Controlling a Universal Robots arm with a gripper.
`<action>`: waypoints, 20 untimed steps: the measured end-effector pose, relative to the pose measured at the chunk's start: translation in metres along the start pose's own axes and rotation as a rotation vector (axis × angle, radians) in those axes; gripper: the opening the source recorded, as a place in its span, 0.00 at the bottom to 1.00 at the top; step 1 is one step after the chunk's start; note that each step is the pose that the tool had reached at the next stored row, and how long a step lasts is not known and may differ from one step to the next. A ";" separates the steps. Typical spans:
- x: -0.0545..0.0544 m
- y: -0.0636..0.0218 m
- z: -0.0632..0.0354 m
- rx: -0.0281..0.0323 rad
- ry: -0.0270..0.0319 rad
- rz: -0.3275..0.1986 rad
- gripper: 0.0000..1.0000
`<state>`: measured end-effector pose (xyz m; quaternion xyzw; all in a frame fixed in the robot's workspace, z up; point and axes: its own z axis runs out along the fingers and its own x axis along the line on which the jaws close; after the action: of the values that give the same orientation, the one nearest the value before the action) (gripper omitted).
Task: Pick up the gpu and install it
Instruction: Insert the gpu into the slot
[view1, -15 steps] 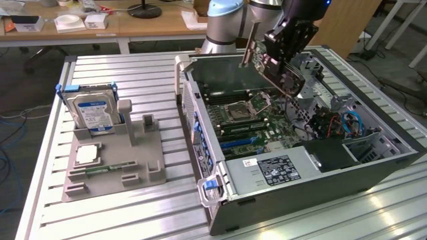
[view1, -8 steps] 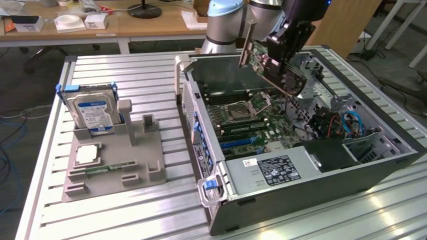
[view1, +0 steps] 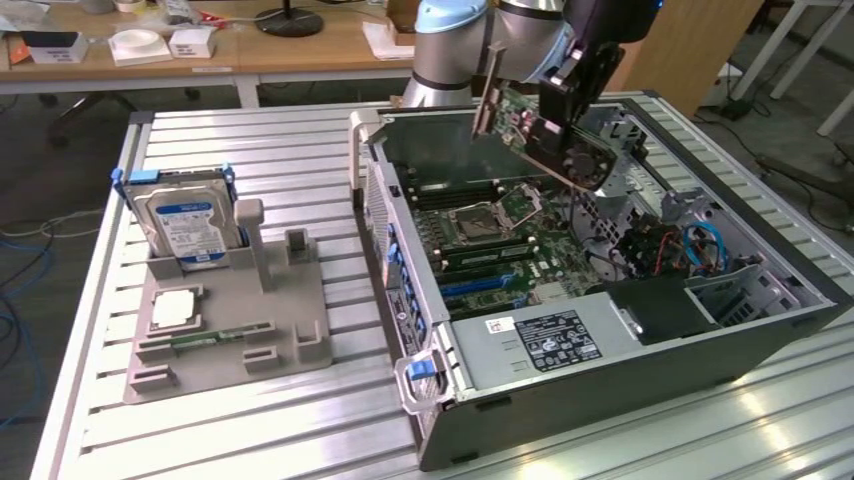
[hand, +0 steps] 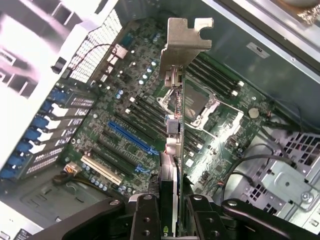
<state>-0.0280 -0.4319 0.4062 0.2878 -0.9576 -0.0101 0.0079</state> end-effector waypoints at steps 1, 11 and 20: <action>0.000 -0.0001 0.0001 0.0001 0.0002 -0.010 0.27; 0.001 -0.0013 0.0005 0.0017 0.0034 -0.156 0.27; 0.002 -0.0017 0.0010 0.0031 0.0074 -0.321 0.27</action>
<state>-0.0287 -0.4344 0.4052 0.4371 -0.8993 -0.0087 0.0092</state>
